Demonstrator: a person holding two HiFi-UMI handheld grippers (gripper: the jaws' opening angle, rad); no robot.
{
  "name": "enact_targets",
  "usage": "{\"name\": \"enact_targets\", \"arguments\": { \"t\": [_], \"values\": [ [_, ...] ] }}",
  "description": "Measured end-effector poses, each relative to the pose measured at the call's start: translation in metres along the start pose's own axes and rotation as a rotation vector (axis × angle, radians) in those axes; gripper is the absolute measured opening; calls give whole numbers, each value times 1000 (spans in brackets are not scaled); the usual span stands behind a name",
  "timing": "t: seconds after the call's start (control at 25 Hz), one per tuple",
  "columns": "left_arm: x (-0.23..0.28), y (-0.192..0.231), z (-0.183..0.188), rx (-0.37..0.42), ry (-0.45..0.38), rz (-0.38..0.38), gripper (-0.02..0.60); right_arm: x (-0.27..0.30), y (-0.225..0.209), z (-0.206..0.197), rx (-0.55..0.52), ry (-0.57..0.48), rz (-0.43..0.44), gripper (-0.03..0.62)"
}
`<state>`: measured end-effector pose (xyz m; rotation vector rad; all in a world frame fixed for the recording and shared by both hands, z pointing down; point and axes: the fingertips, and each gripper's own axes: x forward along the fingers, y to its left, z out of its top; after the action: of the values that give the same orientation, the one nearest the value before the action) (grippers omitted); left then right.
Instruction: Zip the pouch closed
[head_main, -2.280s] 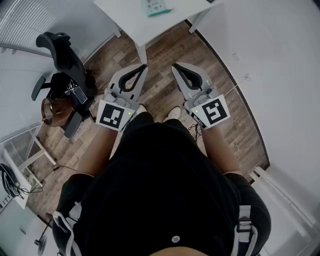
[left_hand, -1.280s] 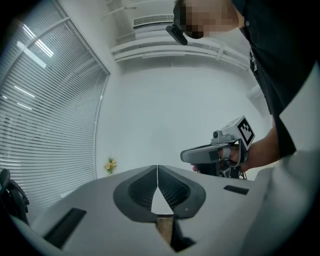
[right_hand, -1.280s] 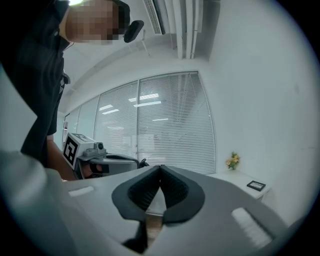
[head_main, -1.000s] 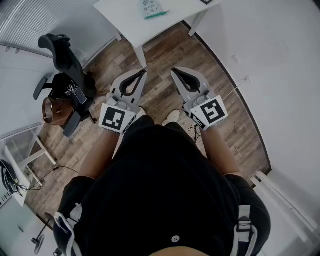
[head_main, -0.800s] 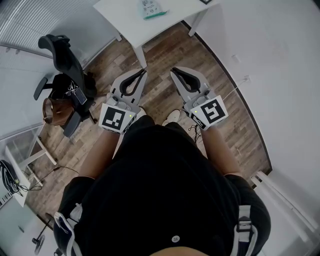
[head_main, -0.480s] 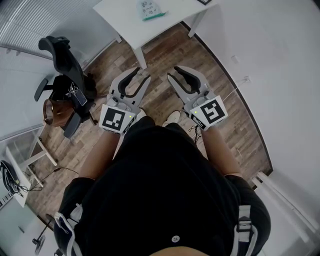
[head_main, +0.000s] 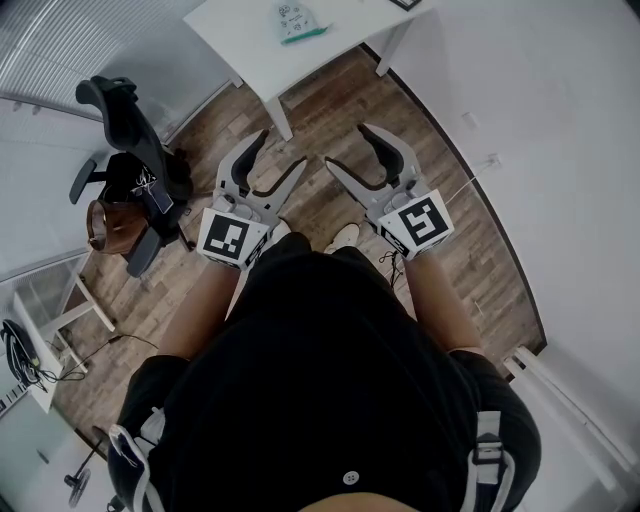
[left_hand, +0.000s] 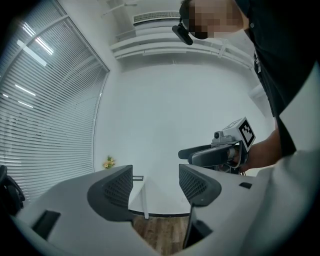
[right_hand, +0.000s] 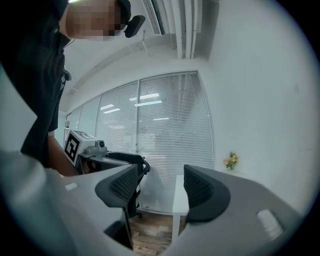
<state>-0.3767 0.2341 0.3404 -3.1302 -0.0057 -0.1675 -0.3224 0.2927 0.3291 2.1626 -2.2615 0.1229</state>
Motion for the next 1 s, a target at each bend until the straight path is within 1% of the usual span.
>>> {"name": "enact_targets", "arguments": {
  "t": [0.16,0.36,0.68,0.76,0.88,1.0],
  "values": [
    [14,-14,5,10,-8,-1,282,-13,-12,-2,-2,-1,9,299],
    [33,-29,6,11,1,19,282,-31,-31,-3,5,-11,19,304],
    [62,-67,7,12,-3,61,293,-71,-59,-6,7,-19,52,304],
    [69,-72,4,5,-4,68,295,-76,-67,-8,12,-19,51,304],
    [77,-79,5,14,-1,65,295,-80,-77,-13,27,-17,43,304],
    [84,-75,2,2,1,80,297,-77,-84,-15,19,-10,49,304]
  ]
}}
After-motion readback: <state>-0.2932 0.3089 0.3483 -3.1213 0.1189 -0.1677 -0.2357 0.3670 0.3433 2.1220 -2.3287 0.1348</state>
